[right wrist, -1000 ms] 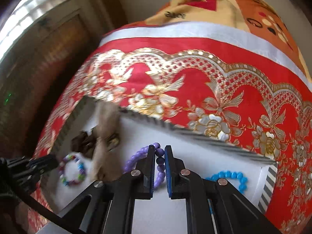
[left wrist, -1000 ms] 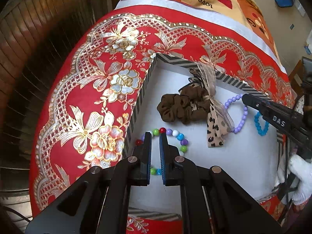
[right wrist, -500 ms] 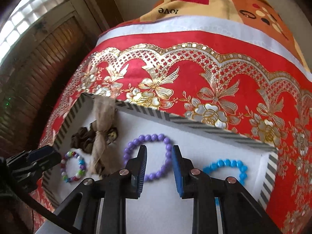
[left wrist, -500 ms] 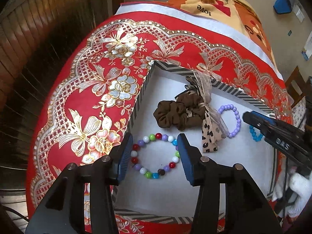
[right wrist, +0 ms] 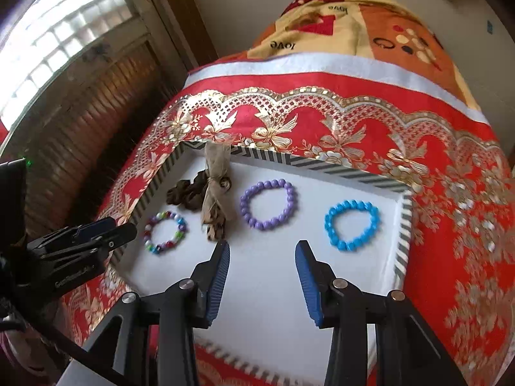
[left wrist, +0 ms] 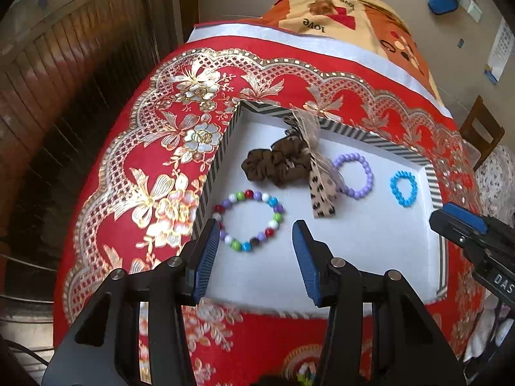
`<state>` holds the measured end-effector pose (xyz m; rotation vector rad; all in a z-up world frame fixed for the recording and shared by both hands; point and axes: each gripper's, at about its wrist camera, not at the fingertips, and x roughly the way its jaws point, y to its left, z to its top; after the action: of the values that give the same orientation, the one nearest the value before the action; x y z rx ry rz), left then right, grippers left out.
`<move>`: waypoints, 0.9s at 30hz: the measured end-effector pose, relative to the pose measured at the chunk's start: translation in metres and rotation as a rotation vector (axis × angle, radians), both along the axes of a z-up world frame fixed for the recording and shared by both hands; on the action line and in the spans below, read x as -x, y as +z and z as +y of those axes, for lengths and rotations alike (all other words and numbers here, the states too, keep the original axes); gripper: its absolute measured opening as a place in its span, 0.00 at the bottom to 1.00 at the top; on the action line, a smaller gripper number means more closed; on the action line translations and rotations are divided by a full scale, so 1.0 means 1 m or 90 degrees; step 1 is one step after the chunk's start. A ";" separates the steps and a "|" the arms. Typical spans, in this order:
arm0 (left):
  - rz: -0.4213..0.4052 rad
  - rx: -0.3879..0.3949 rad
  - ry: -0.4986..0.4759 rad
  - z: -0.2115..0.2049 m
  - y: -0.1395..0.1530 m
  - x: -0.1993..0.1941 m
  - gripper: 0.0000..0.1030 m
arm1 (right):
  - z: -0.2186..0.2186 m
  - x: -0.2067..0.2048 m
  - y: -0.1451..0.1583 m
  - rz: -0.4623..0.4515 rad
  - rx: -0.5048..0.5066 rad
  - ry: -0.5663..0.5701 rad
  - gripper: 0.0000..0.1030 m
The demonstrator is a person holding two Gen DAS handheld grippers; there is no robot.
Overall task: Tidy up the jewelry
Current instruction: 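Withdraw both grippers from the tray, then grasp the black cloth pouch with the left gripper while the right gripper grasps the black bracelet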
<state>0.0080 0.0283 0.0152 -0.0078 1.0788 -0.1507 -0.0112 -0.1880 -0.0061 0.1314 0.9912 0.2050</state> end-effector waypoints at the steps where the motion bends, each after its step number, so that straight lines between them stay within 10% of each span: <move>1: -0.004 -0.002 -0.001 -0.001 0.002 0.006 0.45 | 0.000 0.010 0.003 -0.005 0.002 -0.002 0.39; 27: 0.035 0.050 -0.014 0.014 0.005 0.141 0.50 | -0.030 0.184 0.004 -0.006 0.012 -0.049 0.41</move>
<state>-0.1330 0.0419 0.0201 -0.0704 1.1282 -0.2137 -0.1953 -0.2176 -0.0024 0.1507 0.9774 0.1254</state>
